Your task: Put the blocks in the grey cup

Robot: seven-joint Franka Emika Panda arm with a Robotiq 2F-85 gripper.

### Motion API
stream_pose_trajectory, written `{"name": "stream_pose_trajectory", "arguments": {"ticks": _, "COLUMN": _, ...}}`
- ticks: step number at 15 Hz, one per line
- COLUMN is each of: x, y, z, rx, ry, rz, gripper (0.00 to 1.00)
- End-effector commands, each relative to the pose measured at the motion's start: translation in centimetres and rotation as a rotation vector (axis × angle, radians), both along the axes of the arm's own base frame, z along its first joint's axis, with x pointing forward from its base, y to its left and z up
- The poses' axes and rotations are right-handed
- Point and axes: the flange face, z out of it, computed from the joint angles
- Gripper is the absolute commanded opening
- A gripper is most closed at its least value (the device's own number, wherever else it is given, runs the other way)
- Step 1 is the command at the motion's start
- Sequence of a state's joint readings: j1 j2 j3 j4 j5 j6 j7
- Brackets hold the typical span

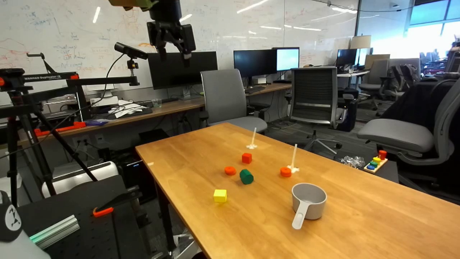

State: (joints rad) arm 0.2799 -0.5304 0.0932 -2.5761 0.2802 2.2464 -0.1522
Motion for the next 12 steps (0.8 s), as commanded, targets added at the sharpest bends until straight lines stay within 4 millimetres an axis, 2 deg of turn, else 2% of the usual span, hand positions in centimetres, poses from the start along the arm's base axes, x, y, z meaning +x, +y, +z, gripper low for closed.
{"name": "stream_pose_trajectory", "arguments": {"ticks": 1, "x": 6.1, "y": 3.2, "z": -2.8, "rx": -0.079, "ry": -0.007, "rz": 0.06, "gripper": 1.0}}
{"name": "stream_pose_trajectory", "arguments": {"ticks": 3, "x": 9.1, "y": 3.8, "z": -5.3, "rx": -0.12, "ry": 0.007, "rz": 0.039, "gripper": 1.0}}
{"name": "stream_pose_trajectory", "arguments": {"ticks": 6, "x": 13.8, "y": 3.7, "z": -8.9, "rx": -0.19, "ry": 0.017, "rz": -0.014, "gripper": 1.0}}
{"name": "stream_pose_trajectory", "arguments": {"ticks": 9, "x": 18.1, "y": 3.3, "z": -11.4, "rx": -0.282, "ry": 0.032, "rz": -0.019, "gripper": 1.0}}
{"name": "stream_pose_trajectory", "arguments": {"ticks": 12, "x": 21.3, "y": 3.7, "z": -13.7, "rx": -0.323, "ry": 0.05, "rz": 0.002, "gripper": 1.0}}
